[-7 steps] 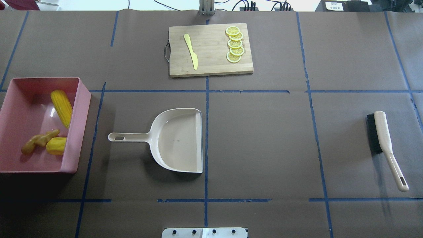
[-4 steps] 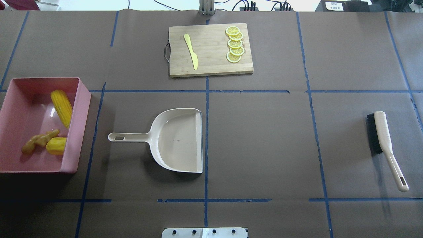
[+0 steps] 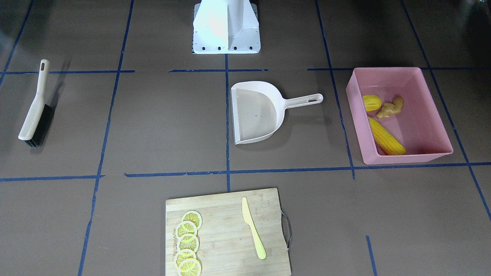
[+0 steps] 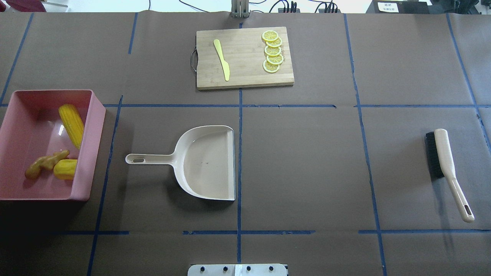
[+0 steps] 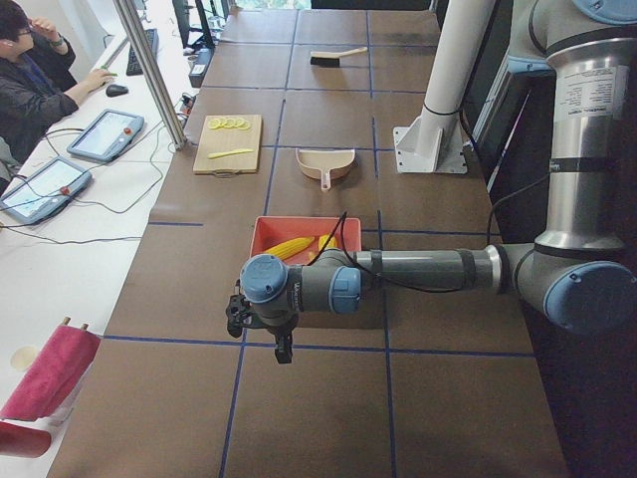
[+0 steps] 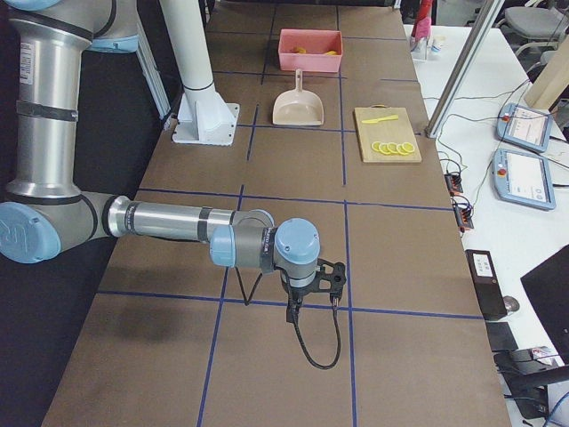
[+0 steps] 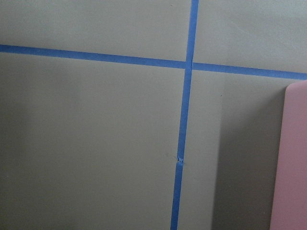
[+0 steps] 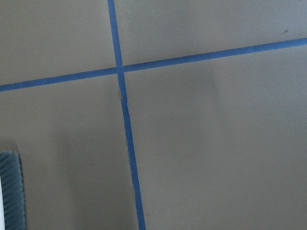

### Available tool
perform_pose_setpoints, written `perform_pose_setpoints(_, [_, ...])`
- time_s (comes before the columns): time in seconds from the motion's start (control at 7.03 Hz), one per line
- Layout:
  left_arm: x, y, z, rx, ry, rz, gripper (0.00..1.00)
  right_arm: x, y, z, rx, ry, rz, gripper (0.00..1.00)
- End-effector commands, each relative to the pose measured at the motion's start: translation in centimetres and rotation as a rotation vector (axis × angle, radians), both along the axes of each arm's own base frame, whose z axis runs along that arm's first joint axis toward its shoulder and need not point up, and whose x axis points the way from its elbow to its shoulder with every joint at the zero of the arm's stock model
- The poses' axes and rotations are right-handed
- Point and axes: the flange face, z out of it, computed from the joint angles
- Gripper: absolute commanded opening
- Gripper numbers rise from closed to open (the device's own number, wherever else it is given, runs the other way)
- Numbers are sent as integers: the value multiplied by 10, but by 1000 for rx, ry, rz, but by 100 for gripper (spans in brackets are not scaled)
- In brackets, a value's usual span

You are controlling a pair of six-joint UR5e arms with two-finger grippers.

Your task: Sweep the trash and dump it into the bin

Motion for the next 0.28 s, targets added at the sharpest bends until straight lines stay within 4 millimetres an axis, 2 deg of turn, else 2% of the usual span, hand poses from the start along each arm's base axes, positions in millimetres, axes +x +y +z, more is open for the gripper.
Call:
perform_pose_setpoints(0.0, [1, -1, 0, 0, 0, 2, 100, 0, -1, -1, 2, -1, 0, 100])
perform_pose_setpoints(0.14, [1, -1, 0, 0, 0, 2, 100, 0, -1, -1, 4, -1, 0, 100])
